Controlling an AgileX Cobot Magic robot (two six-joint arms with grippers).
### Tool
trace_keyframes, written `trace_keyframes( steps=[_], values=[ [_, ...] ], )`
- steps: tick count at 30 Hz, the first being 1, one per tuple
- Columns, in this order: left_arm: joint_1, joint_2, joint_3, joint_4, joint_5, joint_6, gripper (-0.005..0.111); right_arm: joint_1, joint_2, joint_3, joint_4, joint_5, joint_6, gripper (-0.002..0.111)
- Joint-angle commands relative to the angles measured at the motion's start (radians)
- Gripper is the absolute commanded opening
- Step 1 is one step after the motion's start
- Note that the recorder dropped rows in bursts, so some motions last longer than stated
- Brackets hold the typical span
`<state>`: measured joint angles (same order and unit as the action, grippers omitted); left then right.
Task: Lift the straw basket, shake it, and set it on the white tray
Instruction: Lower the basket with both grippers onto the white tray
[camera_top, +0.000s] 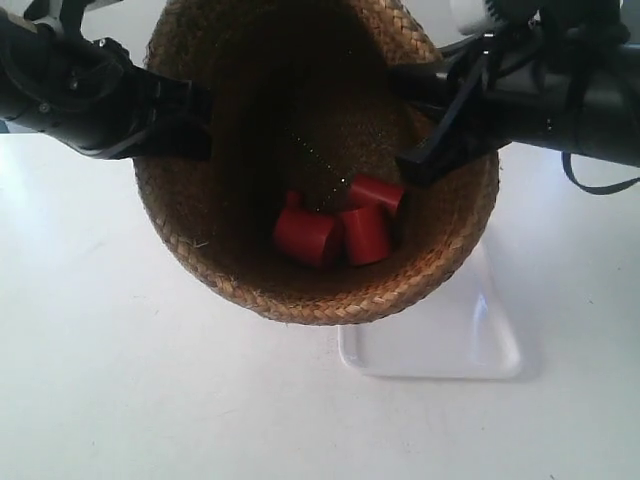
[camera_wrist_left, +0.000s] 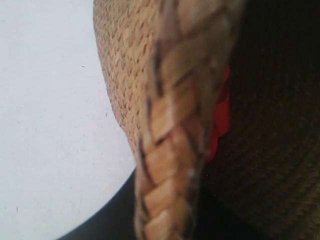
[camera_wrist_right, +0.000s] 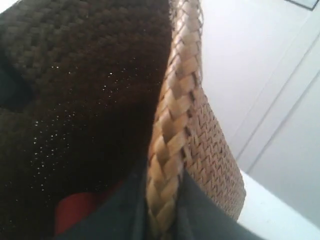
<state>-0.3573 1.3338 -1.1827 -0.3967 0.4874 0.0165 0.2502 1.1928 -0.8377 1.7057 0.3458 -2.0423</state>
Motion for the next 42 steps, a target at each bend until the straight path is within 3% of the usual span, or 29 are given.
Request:
trace_keyframes(
  steps=[1,3,7,11,14,21,33,38,42],
  values=[
    [-0.005,0.007,-0.009,-0.029,0.032,-0.002,0.0,-0.081,0.021,-0.013,-0.058,0.125,0.354,0.0],
    [-0.005,0.016,-0.009,-0.029,0.048,-0.016,0.0,-0.1,0.015,-0.015,-0.158,0.067,0.593,0.0],
    [-0.005,0.067,-0.024,-0.031,0.113,-0.016,0.0,-0.102,-0.006,-0.055,-0.564,0.032,1.086,0.0],
    [-0.005,0.13,-0.066,-0.109,0.123,-0.016,0.0,-0.102,0.013,-0.156,-1.11,0.17,1.673,0.0],
    [-0.005,0.169,-0.121,-0.136,0.125,-0.025,0.0,-0.102,0.05,-0.228,-1.346,0.279,1.871,0.0],
    [-0.005,0.229,-0.239,-0.137,0.127,-0.075,0.0,-0.111,0.116,-0.305,-1.389,0.316,1.891,0.0],
    [-0.006,0.342,-0.31,-0.193,0.14,-0.14,0.0,-0.29,0.213,-0.392,-1.288,0.467,1.871,0.0],
    [-0.083,0.401,-0.361,-0.201,0.086,-0.162,0.0,-0.32,0.278,-0.486,-1.284,0.59,1.862,0.0],
    [-0.095,0.415,-0.365,-0.183,0.06,-0.17,0.0,-0.32,0.29,-0.486,-1.284,0.588,1.862,0.0]
  ],
)
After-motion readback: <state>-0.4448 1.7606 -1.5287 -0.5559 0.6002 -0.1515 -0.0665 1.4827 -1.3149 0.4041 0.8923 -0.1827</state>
